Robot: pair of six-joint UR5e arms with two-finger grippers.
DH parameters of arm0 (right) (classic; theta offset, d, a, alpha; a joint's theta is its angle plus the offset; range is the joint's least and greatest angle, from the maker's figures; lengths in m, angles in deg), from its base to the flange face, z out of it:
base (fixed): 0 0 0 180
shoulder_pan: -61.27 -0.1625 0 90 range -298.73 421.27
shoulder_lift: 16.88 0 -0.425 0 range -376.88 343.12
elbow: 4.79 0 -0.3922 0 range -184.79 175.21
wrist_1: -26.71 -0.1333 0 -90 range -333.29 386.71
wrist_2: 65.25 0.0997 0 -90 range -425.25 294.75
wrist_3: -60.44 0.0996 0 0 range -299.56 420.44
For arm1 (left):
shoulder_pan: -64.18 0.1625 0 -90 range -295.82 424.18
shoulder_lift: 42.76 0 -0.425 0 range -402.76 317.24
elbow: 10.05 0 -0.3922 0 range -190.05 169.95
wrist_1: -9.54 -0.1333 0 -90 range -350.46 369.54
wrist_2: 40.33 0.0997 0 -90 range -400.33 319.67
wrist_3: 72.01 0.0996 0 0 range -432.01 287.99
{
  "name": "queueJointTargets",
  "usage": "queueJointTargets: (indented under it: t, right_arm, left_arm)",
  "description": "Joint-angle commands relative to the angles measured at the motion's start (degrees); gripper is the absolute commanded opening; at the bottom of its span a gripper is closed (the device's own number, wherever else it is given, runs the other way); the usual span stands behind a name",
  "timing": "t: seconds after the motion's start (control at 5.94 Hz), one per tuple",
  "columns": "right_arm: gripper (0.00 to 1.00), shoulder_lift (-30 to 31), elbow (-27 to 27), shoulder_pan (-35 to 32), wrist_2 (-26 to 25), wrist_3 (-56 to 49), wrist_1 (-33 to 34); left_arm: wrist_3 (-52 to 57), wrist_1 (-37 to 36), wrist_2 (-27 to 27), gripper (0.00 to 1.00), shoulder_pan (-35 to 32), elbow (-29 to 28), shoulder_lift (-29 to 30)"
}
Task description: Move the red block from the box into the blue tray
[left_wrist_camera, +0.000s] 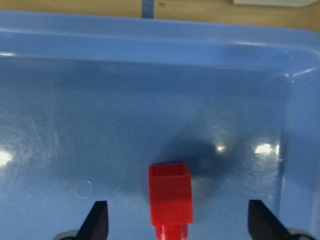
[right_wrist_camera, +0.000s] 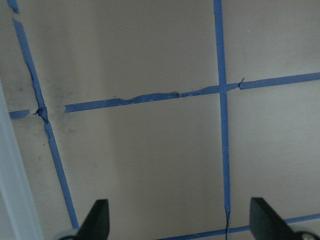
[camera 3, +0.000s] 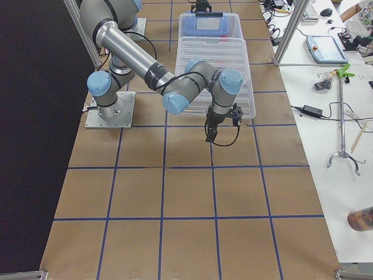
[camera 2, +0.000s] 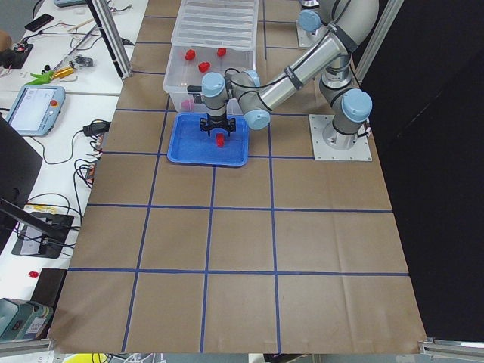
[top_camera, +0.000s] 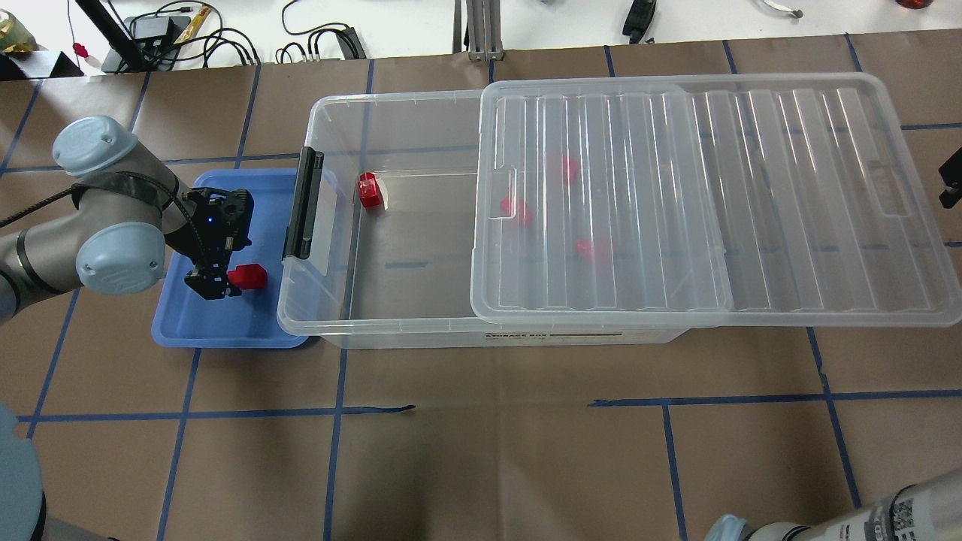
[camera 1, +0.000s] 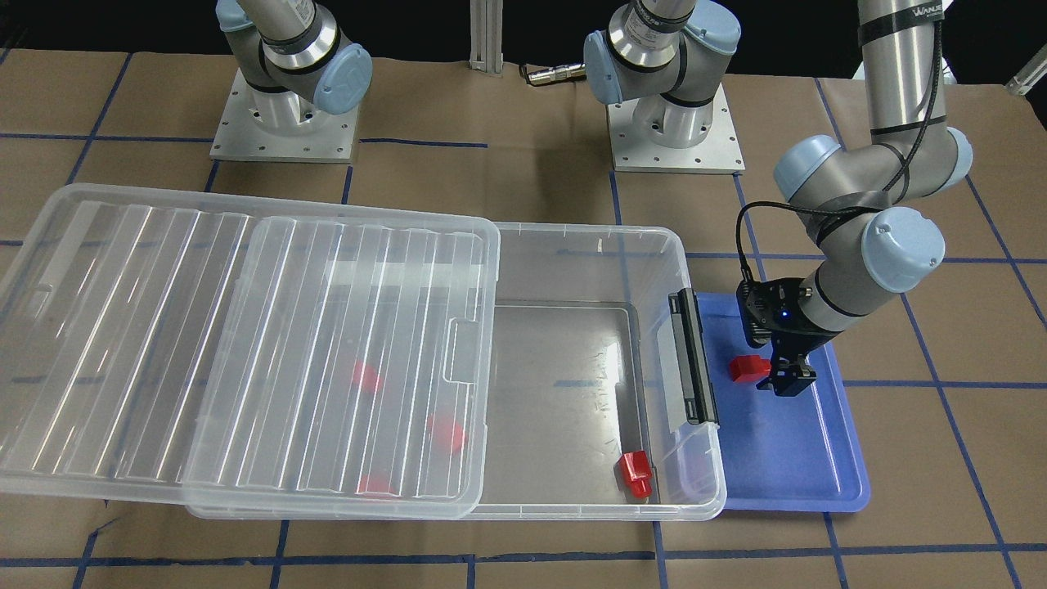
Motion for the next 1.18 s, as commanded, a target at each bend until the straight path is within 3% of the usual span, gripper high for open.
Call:
queueJointTargets:
  t: [0.0, 0.17, 0.34, 0.51, 0.67, 0.84, 1.01]
  right_arm:
    - [1.0, 1.0, -1.2, -3.0, 1.3, 4.9, 0.1]
    - [1.0, 2.0, -1.3, -5.3, 1.2, 6.2, -0.1]
    - [1.0, 2.5, -1.4, -6.1, 1.2, 7.1, -0.6]
    - [1.0, 3.2, -3.0, -6.2, 2.3, 8.5, -0.6]
    - [1.0, 4.8, -5.0, -7.0, 2.9, 8.9, -0.1]
    - [1.0, 6.1, -6.5, -8.5, 2.8, 12.4, 0.1]
    - [1.0, 7.1, -7.7, -10.6, 2.9, 13.7, 0.1]
  left_arm:
    - [-3.6, 16.6, 0.1, 0.98, -0.7, -6.1, -7.7]
    - [-4.0, 27.8, 0.5, 0.98, -1.7, -12.3, -10.2]
    - [-5.5, 36.3, 5.6, 0.98, -4.3, -17.4, -12.3]
    - [-6.5, 40.4, 8.7, 0.98, -6.6, -19.0, -14.1]
    - [-13.7, 42.2, 8.5, 0.98, -7.4, -19.2, -15.9]
    - [-22.5, 42.1, 7.9, 0.98, -8.6, -18.7, -16.7]
    - [-33.2, 41.7, 3.7, 0.98, -12.1, -19.2, -16.9]
